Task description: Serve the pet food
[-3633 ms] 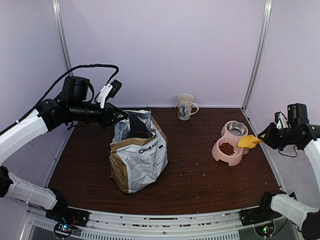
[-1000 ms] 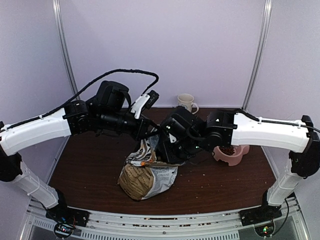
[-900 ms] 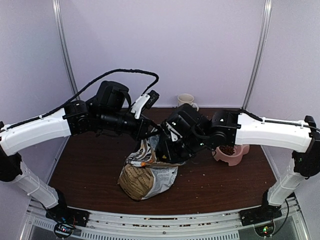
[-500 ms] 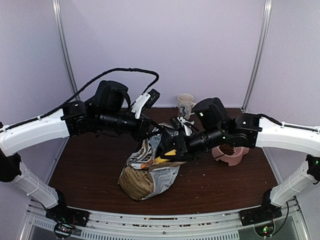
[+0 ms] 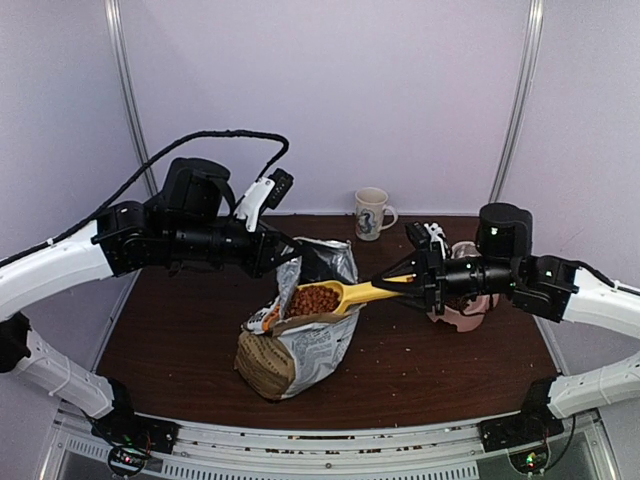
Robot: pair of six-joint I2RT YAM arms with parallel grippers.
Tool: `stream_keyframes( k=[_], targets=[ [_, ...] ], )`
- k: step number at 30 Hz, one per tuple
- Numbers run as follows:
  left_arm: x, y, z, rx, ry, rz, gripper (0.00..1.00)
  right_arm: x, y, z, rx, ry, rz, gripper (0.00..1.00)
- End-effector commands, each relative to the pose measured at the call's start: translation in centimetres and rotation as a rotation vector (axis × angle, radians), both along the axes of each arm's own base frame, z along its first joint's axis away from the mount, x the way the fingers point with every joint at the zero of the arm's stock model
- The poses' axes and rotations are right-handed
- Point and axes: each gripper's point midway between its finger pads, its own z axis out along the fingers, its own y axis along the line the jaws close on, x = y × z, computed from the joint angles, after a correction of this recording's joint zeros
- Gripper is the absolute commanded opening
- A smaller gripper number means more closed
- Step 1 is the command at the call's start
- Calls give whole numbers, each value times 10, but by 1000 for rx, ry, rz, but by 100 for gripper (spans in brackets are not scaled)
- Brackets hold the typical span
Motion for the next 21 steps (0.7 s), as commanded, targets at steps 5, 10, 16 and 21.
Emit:
stream_keyframes(
  k=[5, 10, 16, 21],
  targets=[
    [3, 16, 45, -107, -94, 67, 0, 3, -31, 46, 233, -42, -58, 19],
    [6, 22, 50, -115, -105, 100, 0, 5, -40, 50, 255, -43, -79, 19],
    [11, 29, 58, -130, -117, 145, 0, 4, -44, 52, 291, -40, -83, 19],
    [15, 32, 61, -137, -118, 172, 0, 2, -47, 62, 332, -48, -81, 19]
  ],
)
